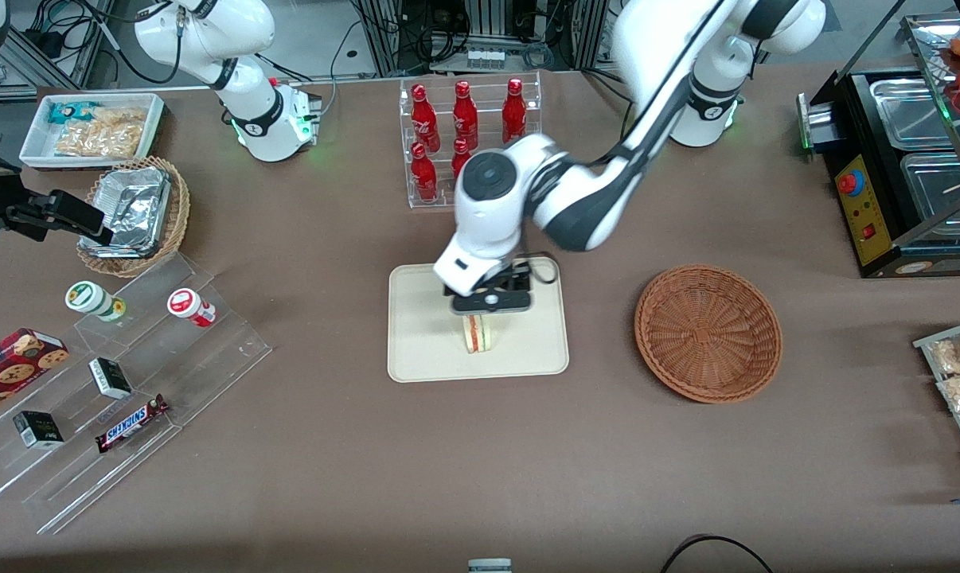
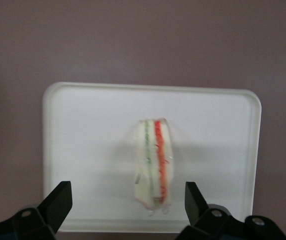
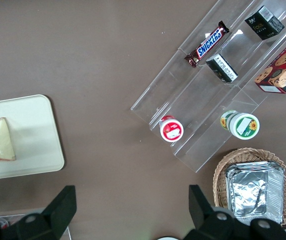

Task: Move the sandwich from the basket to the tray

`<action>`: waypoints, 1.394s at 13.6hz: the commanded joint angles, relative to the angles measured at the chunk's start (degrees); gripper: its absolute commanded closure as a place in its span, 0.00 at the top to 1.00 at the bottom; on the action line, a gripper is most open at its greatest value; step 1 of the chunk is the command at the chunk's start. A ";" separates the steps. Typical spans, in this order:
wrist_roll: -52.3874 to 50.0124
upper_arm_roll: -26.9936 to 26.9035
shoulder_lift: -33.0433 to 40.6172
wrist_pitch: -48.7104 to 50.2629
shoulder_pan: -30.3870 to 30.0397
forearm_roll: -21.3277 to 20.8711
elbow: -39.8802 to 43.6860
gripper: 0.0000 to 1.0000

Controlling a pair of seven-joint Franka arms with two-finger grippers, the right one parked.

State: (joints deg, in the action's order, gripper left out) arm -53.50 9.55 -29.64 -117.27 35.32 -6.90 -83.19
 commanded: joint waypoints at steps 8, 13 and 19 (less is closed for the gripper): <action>16.00 0.03 21.45 27.16 -22.64 4.44 -5.92 0.99; 34.03 0.03 26.73 33.68 -33.63 4.44 -6.81 0.99; 45.06 0.03 31.30 38.26 -42.43 4.53 -6.63 0.99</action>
State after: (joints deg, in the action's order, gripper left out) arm -9.35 8.81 -0.70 -79.53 -5.37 -3.02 -88.23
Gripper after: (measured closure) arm 0.004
